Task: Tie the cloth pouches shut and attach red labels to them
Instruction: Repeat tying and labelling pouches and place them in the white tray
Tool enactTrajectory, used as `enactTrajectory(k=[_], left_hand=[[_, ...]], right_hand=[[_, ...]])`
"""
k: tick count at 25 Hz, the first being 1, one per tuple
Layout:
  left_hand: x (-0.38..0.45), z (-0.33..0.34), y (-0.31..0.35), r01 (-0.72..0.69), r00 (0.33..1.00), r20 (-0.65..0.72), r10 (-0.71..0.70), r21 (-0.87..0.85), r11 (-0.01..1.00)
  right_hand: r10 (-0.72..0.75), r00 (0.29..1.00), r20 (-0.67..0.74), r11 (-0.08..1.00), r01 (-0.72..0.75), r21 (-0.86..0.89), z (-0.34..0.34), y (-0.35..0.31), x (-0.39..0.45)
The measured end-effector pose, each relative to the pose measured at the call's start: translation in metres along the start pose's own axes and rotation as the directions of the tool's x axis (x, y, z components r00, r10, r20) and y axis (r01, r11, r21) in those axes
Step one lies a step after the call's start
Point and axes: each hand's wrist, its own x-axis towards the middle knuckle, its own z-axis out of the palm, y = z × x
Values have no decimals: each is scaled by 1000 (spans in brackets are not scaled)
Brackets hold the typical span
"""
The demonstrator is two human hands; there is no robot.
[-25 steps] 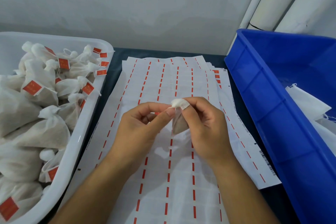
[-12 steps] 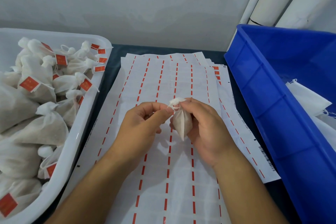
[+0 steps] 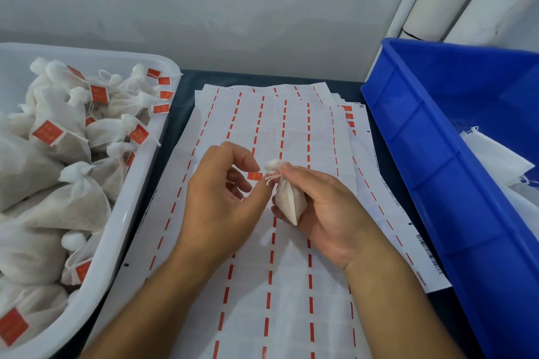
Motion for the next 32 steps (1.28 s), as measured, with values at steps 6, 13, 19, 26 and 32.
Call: enactTrajectory(k=[6, 13, 19, 26, 32], left_hand=[[-1, -1, -3, -113, 991, 70, 111, 32, 993], [0, 1, 0, -109, 994, -6, 109, 16, 994], [2, 1, -2, -14, 999, -42, 12, -50, 999], [7, -3, -3, 114, 981, -135, -142, -198, 974], [12, -10, -4, 93, 946, -284, -153, -214, 972]], right_hand=[[15, 999, -36, 1000, -14, 22, 1, -4, -1], [-26, 998, -61, 998, 22, -60, 2, -2, 1], [-68, 997, -37, 988, 62, -140, 1, 2, -1], [-112, 992, 52, 992, 114, -44, 1, -3, -3], [-157, 985, 76, 973, 167, -156, -1, -4, -6]])
